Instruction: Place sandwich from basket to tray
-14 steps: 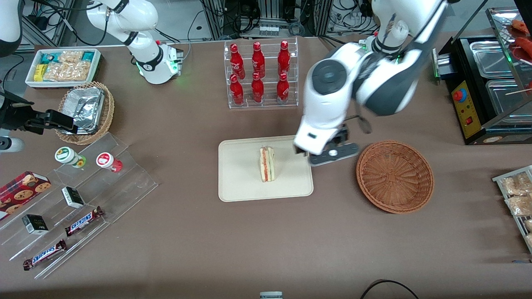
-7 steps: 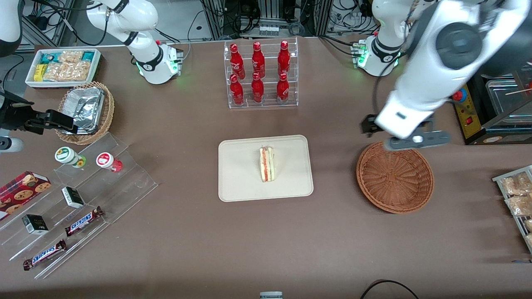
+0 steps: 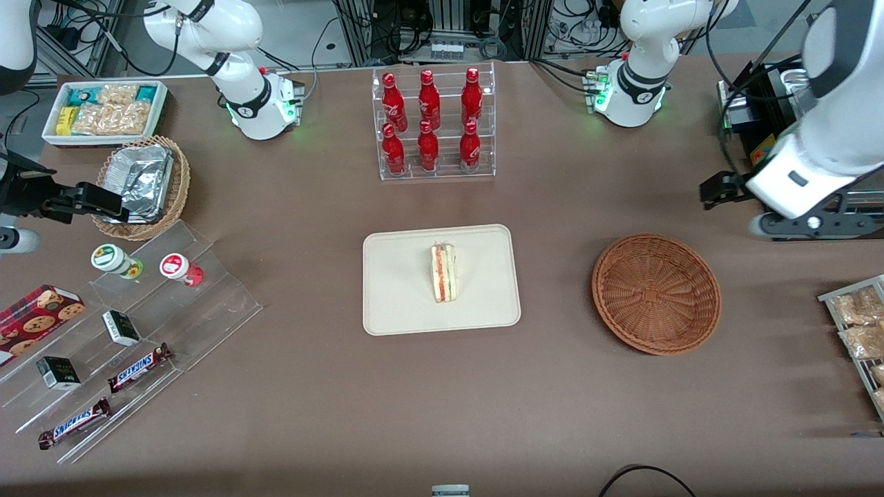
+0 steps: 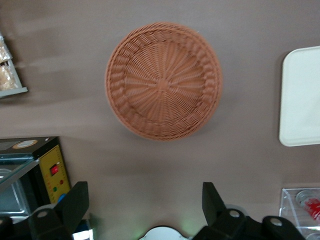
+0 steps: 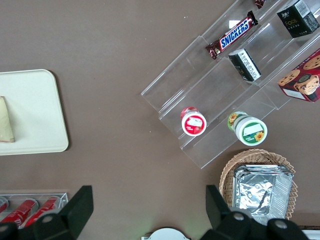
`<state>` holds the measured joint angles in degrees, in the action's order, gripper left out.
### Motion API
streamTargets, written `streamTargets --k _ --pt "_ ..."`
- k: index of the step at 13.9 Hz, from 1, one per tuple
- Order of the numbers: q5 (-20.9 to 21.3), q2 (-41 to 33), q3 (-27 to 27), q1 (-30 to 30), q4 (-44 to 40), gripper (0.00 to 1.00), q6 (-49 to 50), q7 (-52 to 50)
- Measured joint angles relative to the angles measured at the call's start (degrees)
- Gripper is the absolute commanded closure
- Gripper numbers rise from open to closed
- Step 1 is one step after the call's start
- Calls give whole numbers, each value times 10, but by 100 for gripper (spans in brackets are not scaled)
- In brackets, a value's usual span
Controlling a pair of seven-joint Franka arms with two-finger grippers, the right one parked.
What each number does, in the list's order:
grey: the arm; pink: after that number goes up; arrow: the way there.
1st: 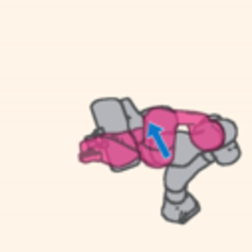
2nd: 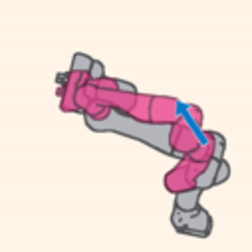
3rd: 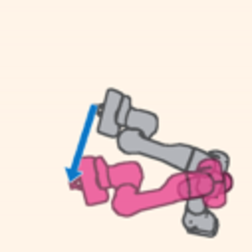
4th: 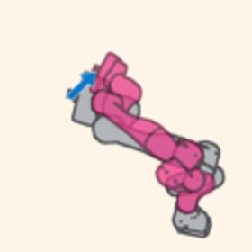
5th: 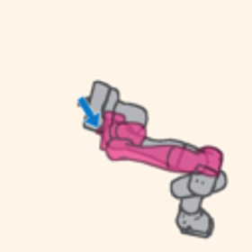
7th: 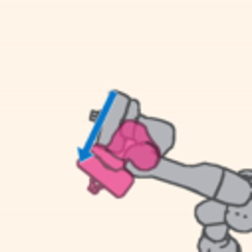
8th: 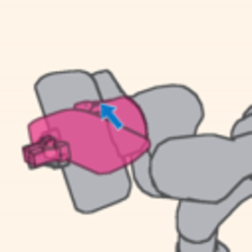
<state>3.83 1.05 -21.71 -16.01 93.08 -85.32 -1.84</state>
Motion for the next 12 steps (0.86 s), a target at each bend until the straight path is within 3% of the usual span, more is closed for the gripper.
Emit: streamTargets --k 4,7,12 --pt "-53 -38 207 130 21 0 7 62" --pt "-54 -46 224 144 20 0 13 67" --pt "-18 -38 187 150 -4 0 8 56"
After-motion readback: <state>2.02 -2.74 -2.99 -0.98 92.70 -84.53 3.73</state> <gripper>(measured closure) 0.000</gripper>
